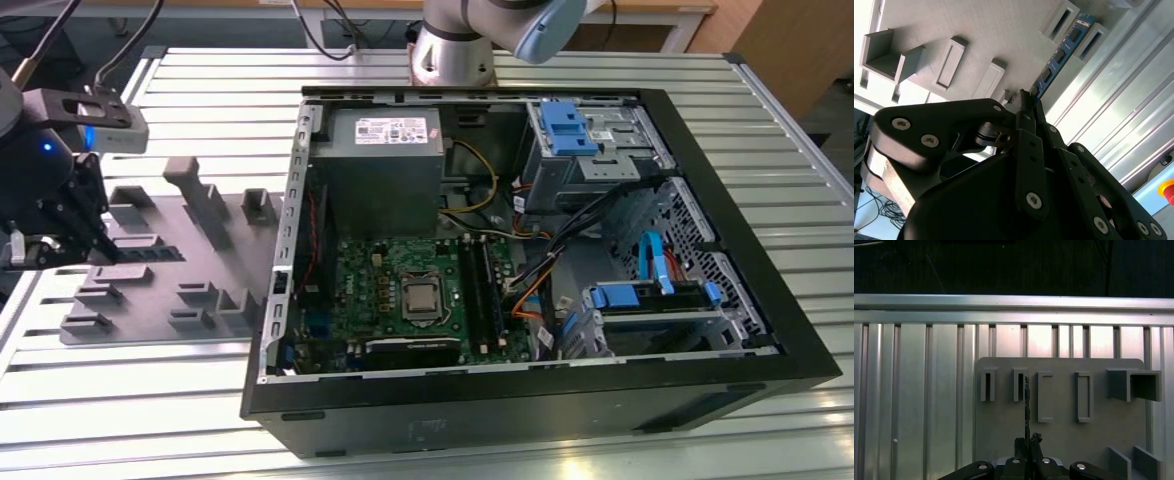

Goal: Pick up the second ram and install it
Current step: 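Pick up the second ram and move it above second insertion slot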

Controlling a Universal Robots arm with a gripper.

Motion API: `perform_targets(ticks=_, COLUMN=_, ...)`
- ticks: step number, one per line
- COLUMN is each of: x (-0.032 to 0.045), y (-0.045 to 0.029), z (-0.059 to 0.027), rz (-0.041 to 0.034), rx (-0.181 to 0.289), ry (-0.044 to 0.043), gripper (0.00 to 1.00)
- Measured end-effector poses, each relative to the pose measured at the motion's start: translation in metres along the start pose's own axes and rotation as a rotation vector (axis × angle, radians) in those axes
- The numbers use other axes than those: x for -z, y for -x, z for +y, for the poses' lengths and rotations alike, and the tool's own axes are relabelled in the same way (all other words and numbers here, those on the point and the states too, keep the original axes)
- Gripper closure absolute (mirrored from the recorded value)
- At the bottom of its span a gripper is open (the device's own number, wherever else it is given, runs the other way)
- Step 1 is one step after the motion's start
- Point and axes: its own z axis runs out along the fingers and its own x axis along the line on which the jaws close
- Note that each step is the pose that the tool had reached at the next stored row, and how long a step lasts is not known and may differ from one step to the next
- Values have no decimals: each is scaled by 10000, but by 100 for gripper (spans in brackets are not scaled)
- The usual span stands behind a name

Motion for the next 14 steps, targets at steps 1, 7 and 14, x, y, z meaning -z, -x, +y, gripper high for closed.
perform_targets(ticks=1, x=2, y=0, z=0, rz=0, rx=0, ry=0, gripper=86)
perform_targets(ticks=7, x=26, y=1, z=1, rz=2, rx=0, ry=2, gripper=86)
perform_targets(ticks=14, x=65, y=2, z=1, rz=0, rx=0, ry=0, gripper=86)
